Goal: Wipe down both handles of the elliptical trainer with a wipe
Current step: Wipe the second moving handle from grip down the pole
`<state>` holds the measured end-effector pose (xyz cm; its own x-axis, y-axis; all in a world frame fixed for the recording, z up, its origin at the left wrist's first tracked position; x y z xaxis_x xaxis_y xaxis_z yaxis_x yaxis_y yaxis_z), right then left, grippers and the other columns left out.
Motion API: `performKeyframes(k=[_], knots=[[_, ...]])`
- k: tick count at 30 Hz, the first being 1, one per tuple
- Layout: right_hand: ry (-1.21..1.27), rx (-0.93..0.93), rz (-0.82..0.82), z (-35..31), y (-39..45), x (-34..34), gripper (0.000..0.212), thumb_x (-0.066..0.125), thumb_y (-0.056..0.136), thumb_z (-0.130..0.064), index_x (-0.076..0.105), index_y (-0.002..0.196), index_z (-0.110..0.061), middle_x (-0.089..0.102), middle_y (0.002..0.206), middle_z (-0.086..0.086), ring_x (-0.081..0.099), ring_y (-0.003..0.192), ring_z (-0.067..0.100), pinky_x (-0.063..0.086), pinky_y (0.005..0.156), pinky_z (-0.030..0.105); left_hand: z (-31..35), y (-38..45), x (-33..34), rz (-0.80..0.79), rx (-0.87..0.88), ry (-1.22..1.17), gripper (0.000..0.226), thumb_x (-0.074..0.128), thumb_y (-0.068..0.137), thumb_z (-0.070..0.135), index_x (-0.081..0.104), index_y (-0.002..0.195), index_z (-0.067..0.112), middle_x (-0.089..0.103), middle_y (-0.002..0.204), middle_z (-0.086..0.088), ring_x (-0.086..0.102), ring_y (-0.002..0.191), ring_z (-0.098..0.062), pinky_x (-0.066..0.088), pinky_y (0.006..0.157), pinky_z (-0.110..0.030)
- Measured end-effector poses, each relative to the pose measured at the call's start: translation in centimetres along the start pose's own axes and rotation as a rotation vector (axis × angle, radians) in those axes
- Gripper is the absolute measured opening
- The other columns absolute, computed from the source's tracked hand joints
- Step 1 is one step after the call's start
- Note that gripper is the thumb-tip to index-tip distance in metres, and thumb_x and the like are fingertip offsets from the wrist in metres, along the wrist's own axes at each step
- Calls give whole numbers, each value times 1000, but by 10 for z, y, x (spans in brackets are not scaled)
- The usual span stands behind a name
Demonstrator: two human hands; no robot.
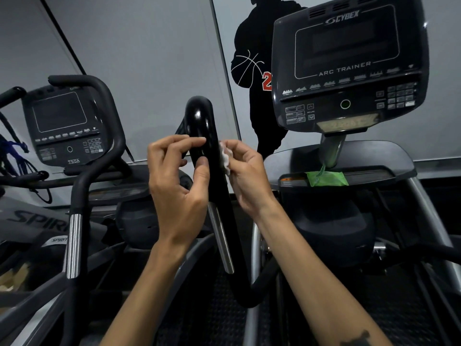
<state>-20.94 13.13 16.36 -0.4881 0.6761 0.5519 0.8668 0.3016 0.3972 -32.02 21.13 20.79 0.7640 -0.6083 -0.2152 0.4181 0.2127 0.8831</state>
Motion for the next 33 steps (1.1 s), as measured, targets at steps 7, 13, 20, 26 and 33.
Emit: performKeyframes(k=[7,13,20,26,33], knots=[[43,109,-150,6,7,-10,15,58,98,1,69,104,-6,71,92,5,65,81,14,52,72,20,3,1,3,102,-9,14,23,63,87,2,69,109,8,52,116,-4,53,114,-20,50,92,-40],[217,225,-188,22,-5,-7,15,59,91,7,62,103,0,70,77,2,68,65,6,56,62,15,8,-5,2,41,27,59,23,65,86,-4,70,106,5,56,116,-11,55,114,-19,46,97,-29],[223,282,-162,22,12,10,19,76,75,-7,77,94,-13,45,81,13,43,72,17,49,68,20,6,-10,4,52,-23,51,23,66,86,-7,70,105,5,57,117,-12,54,116,-15,46,99,-31],[302,387,-262,26,13,11,22,62,85,-8,81,79,-18,69,72,0,65,64,10,54,66,21,13,-14,2,76,88,46,20,64,83,-8,70,99,2,60,108,-14,56,109,-18,39,96,-20],[277,628,-310,59,16,16,41,94,60,-23,73,92,-10,67,88,5,64,85,14,57,80,24,10,-16,-2,117,105,9,24,62,82,-10,69,96,8,61,103,-11,60,102,-25,43,91,-27]])
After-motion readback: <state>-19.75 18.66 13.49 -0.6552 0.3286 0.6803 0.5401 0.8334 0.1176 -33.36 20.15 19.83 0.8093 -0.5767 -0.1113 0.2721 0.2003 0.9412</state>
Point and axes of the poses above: each hand's wrist, its own y-axis towards the middle knuckle, its own x-axis out of the palm, z = x × y, the point moved 3 cm from there along y, towards the middle knuckle
